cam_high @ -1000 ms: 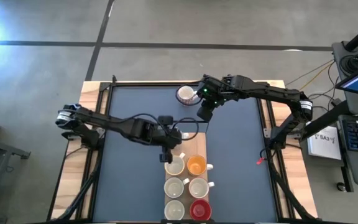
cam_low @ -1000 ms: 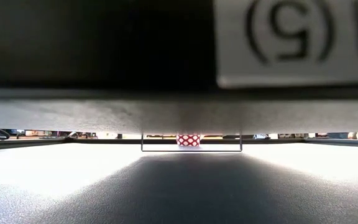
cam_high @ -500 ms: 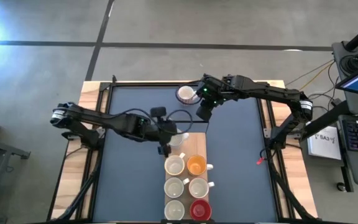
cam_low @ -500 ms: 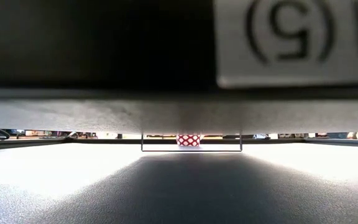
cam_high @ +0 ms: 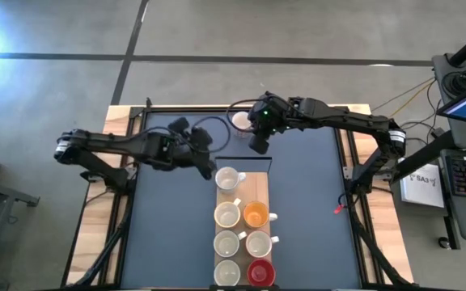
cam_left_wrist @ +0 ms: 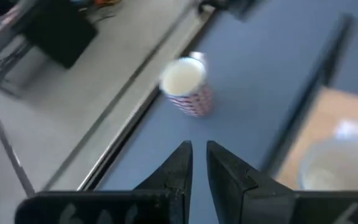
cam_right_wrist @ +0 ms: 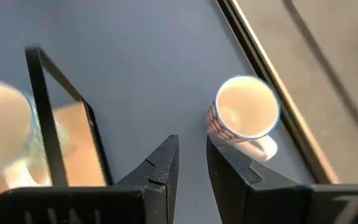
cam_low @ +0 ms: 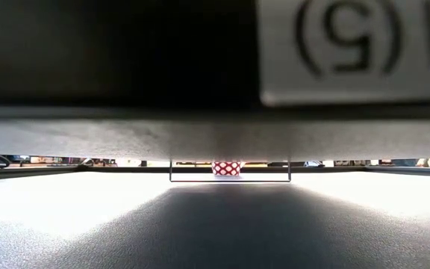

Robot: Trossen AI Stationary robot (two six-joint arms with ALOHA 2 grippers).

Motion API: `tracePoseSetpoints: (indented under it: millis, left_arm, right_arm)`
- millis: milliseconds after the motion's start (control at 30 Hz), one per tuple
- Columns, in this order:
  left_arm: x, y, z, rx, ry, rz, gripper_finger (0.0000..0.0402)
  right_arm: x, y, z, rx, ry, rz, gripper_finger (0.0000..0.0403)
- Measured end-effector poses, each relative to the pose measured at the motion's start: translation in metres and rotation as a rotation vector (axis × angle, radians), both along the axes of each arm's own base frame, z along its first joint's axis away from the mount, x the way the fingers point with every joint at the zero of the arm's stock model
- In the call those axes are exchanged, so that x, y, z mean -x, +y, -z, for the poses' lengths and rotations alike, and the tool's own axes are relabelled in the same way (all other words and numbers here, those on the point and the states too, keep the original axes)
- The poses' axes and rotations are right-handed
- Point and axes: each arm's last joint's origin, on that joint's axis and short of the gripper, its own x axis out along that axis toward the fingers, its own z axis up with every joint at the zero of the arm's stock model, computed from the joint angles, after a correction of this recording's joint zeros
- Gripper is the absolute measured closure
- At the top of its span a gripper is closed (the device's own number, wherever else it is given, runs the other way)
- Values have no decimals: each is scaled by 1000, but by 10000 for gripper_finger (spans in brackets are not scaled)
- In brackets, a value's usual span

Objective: Place coffee mugs
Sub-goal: Put the blue and red mug on the shelf

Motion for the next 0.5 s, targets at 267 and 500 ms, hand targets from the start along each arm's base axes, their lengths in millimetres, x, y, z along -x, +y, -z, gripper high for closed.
tracePoseSetpoints:
  millis: [267,500]
  left_arm:
    - [17,20,-16,64,-176,-191,372]
    - [30,41,-16,49,-111,-270,372]
  right_arm:
    - [-1,0,0,38,13,-48,330]
    - [0,-1,2,31,29,-43,330]
